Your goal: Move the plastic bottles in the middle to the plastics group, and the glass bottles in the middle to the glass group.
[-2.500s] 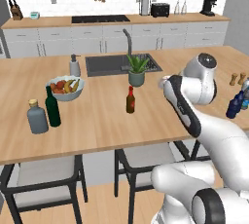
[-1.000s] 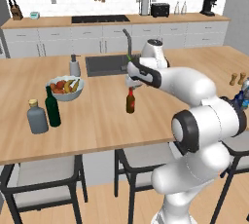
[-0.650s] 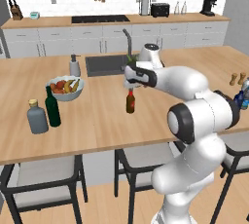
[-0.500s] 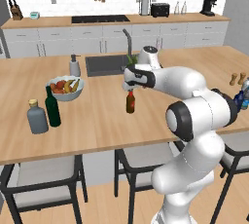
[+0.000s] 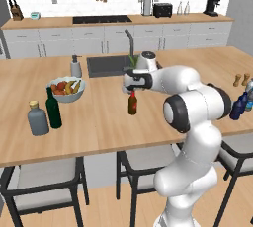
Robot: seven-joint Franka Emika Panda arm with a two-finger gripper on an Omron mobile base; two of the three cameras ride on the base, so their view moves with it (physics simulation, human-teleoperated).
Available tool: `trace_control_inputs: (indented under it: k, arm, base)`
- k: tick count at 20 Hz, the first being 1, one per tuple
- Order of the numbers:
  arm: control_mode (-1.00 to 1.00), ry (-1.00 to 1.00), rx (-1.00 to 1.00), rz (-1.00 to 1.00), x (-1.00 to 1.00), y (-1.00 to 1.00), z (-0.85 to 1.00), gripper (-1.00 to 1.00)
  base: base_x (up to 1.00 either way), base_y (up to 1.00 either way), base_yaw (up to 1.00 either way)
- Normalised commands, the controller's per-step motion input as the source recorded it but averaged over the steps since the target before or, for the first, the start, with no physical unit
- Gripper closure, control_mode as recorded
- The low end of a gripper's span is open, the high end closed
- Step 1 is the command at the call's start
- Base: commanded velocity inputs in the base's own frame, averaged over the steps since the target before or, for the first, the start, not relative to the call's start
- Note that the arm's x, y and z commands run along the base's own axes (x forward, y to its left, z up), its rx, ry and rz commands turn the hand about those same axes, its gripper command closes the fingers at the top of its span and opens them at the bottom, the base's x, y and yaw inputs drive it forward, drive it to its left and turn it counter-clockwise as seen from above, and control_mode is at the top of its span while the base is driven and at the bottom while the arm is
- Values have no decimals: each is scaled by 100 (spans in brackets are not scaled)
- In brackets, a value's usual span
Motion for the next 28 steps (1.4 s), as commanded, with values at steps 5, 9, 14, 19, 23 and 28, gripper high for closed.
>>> trace_control_inputs:
  k: [5, 9, 14, 19, 23, 28]
  arm:
    - [-100, 0, -7, 0, 36, 0, -3, -100]
    - [-100, 0, -4, 0, 27, 7, -10, -100]
    - [-100, 0, -2, 0, 19, 5, -22, -100]
    - [-100, 0, 0, 0, 13, 3, -21, -100]
    - [-100, -2, -1, 0, 18, 0, -21, -100]
    - [-100, 0, -2, 0, 21, 0, -18, 100]
  base:
    - [0, 0, 0]
    - [0, 0, 0]
    - [0, 0, 0]
    - [0, 0, 0]
    - [0, 0, 0]
    - [0, 0, 0]
